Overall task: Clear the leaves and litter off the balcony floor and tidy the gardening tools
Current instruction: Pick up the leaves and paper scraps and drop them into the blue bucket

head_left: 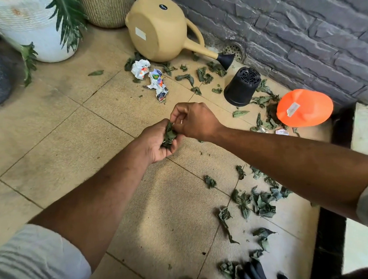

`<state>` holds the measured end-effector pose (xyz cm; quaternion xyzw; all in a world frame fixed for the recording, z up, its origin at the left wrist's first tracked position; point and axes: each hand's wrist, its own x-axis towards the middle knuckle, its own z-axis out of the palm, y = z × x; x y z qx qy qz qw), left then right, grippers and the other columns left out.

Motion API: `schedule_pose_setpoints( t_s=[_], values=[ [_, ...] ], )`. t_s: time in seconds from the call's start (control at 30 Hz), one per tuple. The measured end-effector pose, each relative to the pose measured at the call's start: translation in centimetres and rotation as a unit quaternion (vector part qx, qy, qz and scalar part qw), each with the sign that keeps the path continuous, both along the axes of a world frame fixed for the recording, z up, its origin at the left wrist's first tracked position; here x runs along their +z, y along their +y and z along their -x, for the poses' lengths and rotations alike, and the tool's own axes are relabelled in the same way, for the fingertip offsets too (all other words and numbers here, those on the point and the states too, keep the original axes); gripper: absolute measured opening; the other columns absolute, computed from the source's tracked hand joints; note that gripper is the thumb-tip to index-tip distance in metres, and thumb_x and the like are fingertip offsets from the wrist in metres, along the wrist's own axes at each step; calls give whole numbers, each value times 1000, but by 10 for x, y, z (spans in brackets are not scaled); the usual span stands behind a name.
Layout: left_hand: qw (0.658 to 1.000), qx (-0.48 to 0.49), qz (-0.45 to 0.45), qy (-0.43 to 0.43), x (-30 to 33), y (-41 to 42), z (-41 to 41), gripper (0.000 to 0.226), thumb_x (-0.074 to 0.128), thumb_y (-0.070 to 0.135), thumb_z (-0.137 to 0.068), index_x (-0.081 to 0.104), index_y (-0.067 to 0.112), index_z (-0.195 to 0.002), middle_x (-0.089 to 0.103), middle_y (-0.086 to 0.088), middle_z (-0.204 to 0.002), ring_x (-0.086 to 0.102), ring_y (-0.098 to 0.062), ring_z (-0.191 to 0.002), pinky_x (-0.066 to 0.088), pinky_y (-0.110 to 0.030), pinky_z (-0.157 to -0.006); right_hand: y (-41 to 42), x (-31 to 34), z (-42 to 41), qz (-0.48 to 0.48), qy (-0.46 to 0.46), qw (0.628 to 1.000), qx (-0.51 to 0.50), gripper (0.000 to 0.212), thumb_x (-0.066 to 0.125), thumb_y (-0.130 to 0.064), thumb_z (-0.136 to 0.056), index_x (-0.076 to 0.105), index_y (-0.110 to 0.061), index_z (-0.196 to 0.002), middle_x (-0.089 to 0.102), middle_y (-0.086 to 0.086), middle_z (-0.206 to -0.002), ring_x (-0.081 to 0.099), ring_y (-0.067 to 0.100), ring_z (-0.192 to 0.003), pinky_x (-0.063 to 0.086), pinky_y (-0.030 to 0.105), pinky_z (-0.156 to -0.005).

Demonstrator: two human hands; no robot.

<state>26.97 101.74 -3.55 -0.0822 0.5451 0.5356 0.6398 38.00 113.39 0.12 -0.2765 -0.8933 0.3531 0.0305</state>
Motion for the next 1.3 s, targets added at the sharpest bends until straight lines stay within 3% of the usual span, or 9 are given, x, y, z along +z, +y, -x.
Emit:
schedule_pose_setpoints(
  t_s=[0.1, 0.2, 0.43, 0.6, 0.67, 0.93, 1.1, 1.2, 1.3],
  values=[
    [1000, 5, 19, 16, -3, 0, -1, 13, 61, 22, -105, 63, 14, -96, 65, -4, -71, 53, -9, -51, 36, -19, -40, 12, -11, -11, 20, 4, 1000, -14, 2, 75, -23, -96, 75, -23, -98, 77, -9, -85, 65, -3, -56, 51, 18, -47],
    [999, 1, 38, 35, -7, -5, 1, 10, 67, 22, -103, 64, 14, -98, 60, -1, -68, 49, -10, -50, 37, -21, -38, 38, -32, -30, -103, -86, 990, 40, 20, 64, -19, -99, 72, -30, -114, 73, -16, -108, 69, 7, -86, 64, 37, -76],
    [999, 5, 33, 19, -18, -21, -5, 16, 79, 21, -96, 70, 9, -90, 68, -3, -67, 60, -10, -51, 53, -22, -45, 36, -81, -85, -205, -207, 939, 180, 44, 60, -35, -101, 57, -21, -143, 54, 6, -148, 48, 24, -140, 48, 43, -113],
    [999, 16, 32, 12, -28, -29, -5, 15, 78, 20, -97, 69, 11, -89, 66, -3, -68, 61, -10, -52, 53, -24, -44, -4, -81, -133, -185, -209, 932, 229, 67, 44, -59, -105, 35, -24, -161, 29, 3, -166, 28, 21, -152, 40, 39, -119],
    [999, 9, 31, 17, -30, -30, -4, 14, 77, 20, -97, 69, 11, -90, 64, -2, -68, 60, -10, -51, 52, -23, -43, -21, -82, -155, -202, -188, 917, 289, 65, 43, -62, -104, 35, -30, -161, 29, 3, -167, 28, 22, -153, 40, 38, -117],
    [1000, -9, 8, -2, -31, -24, -12, 16, 78, 24, -96, 67, 14, -89, 66, 1, -69, 59, -7, -54, 49, -20, -45, -23, -92, -182, -189, -172, 902, 349, 41, 62, -13, -100, 64, -26, -139, 57, -4, -148, 50, 18, -140, 57, 39, -104],
    [999, -35, -18, -24, -42, -31, -29, 36, 81, 25, -92, 74, 8, -122, 77, -7, -106, 67, -10, -71, 55, -24, -54, 0, -67, -133, -144, -97, 977, 121, 19, 63, -11, -100, 79, -22, -101, 72, -10, -105, 71, 0, -93, 62, 21, -75],
    [998, -21, -28, -54, -46, -35, -40, 35, 74, 22, -97, 71, 9, -130, 78, -9, -113, 67, -10, -71, 55, -24, -56, 6, -33, -90, -37, -30, 998, -28, 10, 75, -15, -95, 78, -24, -98, 76, -13, -89, 73, -5, -81, 56, 11, -66],
    [996, 3, -44, -77, -43, -35, -46, 27, 62, 18, -104, 71, 6, -126, 78, -11, -110, 66, -11, -72, 53, -22, -56, -12, -15, -59, 11, 10, 998, -55, 16, 81, -12, -90, 78, -22, -102, 77, -15, -86, 73, -6, -79, 55, 10, -69]
  ],
)
